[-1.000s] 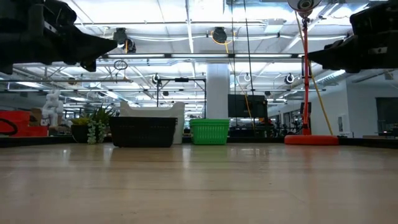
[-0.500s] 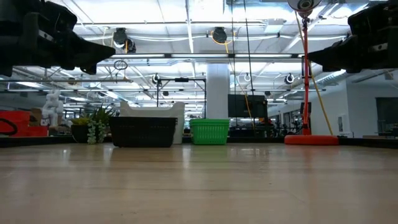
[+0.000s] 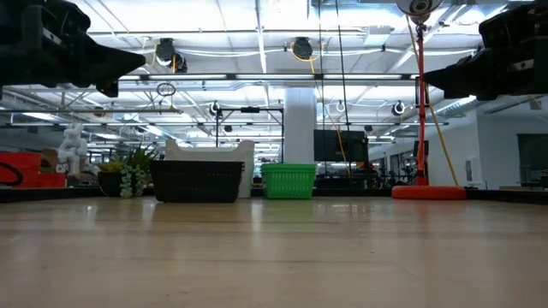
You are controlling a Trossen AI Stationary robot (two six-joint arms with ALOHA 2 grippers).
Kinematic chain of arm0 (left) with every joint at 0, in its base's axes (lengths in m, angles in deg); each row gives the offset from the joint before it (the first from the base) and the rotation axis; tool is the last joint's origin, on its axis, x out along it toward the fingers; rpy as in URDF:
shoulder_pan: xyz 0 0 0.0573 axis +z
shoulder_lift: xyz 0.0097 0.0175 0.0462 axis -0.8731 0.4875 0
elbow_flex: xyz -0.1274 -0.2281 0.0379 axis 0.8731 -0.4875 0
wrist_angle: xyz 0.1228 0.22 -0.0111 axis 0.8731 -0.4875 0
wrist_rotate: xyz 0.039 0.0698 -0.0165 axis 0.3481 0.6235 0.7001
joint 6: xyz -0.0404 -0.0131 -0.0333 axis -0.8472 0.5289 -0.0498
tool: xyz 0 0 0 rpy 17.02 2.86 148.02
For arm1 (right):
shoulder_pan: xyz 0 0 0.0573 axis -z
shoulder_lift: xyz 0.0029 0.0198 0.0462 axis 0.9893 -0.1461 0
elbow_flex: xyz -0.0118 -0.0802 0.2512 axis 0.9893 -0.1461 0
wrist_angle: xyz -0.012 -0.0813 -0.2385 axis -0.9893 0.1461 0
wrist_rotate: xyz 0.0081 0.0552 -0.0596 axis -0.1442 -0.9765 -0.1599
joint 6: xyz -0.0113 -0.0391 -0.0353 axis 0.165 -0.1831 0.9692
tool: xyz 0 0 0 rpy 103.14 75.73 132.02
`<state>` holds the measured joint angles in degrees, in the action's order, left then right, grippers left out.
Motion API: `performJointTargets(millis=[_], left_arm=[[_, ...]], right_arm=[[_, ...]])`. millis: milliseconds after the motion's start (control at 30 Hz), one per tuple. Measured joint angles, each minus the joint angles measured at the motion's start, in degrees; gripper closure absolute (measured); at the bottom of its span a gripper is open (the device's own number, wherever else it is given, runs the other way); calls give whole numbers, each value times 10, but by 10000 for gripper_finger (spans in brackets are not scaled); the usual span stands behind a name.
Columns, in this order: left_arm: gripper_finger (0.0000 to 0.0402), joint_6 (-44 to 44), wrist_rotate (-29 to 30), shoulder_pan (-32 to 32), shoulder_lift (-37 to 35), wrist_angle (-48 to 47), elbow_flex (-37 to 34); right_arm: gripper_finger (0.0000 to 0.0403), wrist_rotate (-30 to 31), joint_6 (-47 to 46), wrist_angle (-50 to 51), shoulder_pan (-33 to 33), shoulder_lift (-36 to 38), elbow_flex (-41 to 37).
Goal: Stack baskets by color
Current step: Return to Home Position
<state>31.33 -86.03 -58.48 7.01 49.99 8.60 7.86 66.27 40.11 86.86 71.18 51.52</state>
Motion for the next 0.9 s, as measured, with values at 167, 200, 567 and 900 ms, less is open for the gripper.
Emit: performJointTargets(millis=[167, 200, 567, 900], left_arm=[[400, 2, 0, 0, -68, -63, 0], [400, 1, 0, 0, -79, -77, 0], [400, -19, -40, 0, -151, -195, 0], [401, -14, -50, 0, -151, -194, 0]], right_arm=[[403, 0, 0, 0, 0, 0, 0], [403, 0, 0, 0, 0, 0, 0], [403, 0, 0, 0, 0, 0, 0], [403, 0, 0, 0, 0, 0, 0]])
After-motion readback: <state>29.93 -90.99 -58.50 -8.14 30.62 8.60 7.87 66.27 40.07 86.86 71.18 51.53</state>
